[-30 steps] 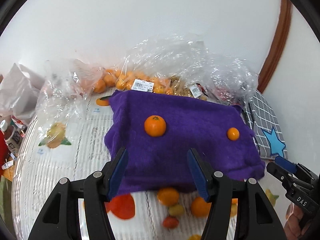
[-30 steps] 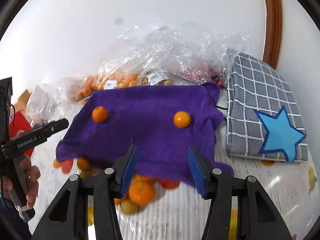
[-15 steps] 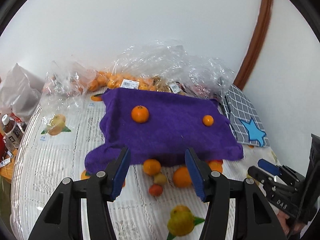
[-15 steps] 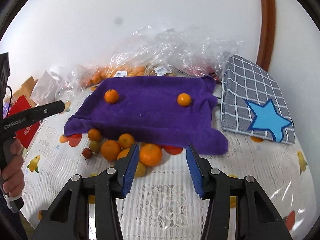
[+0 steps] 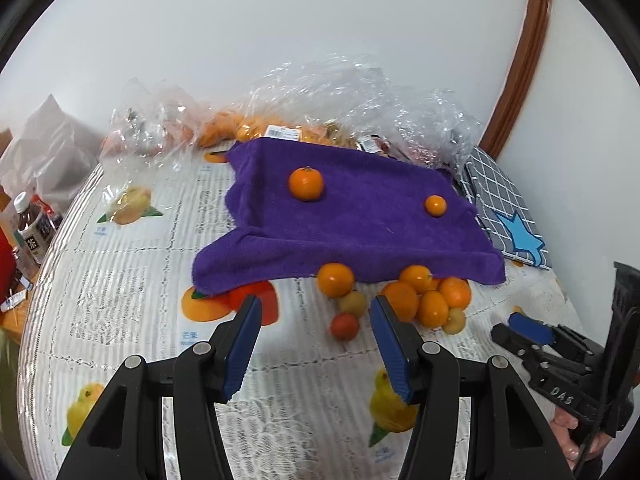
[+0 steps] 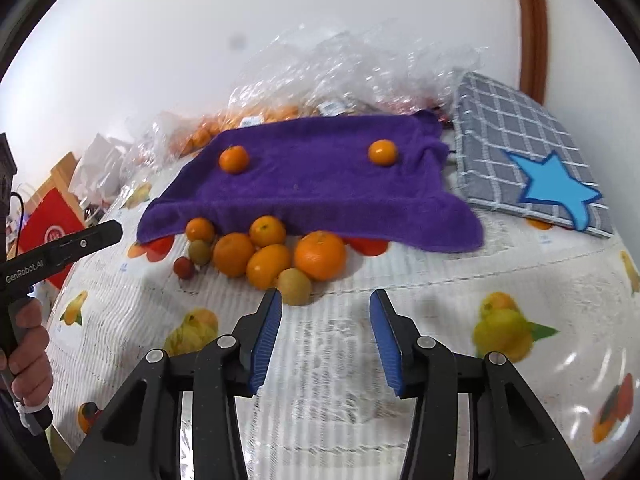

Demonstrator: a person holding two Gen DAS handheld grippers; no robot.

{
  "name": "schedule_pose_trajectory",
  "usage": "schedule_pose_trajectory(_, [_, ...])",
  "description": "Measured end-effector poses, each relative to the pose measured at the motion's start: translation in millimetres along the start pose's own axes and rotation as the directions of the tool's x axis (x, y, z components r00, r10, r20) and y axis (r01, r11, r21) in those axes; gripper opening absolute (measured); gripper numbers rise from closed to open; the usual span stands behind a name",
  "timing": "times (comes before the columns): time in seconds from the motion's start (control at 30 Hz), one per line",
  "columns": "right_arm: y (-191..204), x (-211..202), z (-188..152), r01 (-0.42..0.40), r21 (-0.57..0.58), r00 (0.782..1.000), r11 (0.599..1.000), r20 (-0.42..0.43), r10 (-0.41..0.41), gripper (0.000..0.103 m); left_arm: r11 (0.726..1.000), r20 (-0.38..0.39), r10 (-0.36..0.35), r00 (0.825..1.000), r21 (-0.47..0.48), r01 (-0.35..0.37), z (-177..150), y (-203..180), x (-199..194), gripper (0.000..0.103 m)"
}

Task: Organize fruits
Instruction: 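Close the right tool on a yellow-green fruit while the left tool grasps a red fruit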

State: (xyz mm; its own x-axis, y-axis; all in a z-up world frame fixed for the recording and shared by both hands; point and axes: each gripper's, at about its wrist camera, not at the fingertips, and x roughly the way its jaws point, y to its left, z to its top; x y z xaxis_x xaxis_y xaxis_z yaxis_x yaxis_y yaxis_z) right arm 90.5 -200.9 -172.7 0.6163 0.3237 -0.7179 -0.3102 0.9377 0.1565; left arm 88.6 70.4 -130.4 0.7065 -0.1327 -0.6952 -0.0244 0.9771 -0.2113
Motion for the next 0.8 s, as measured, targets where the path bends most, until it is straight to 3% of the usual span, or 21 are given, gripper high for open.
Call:
schedule_pose_trajectory(0.33, [13.0,54.2,0.5,-0.025,-0.007,0.996,1.000,-0.084,0.024,0.038,1.000,-0.055,-0.014,0.998,-0.020,0.013,-7.6,24.2,17.9,0.054])
schedule_pose_trajectory(0.4, [13.9,60.6,1.8,-0.025,0.004,0.997,1.000,-0.079,0.025,0.035,0.999,-0.063,-0.035,0.997,-0.026,0.034,-8.7,24.1,23.3,0.054])
schedule_pose_trajectory(0.43, [15.5,61.7,2.8,-0.025,0.002,0.997,1.000,-0.070,0.025,0.028,0.999,-0.066,-0.043,0.997,-0.026,0.041,-9.6,23.1,25.7,0.054])
schedule_pose_trajectory(0.6, [25.1,60.8,-0.1,-0.019,-0.068,0.998,0.998,-0.066,0.014,0.028,0.998,-0.099,-0.065,0.993,-0.003,0.065,-16.7,7.3,42.9,0.054])
schedule_pose_trajectory(0.8, [18.0,40.9,-14.2,0.095,-0.178,0.995,0.979,-0.027,-0.101,0.028,0.996,-0.133,-0.086,0.987,0.002,0.087,-25.0,-9.9,65.8,0.054])
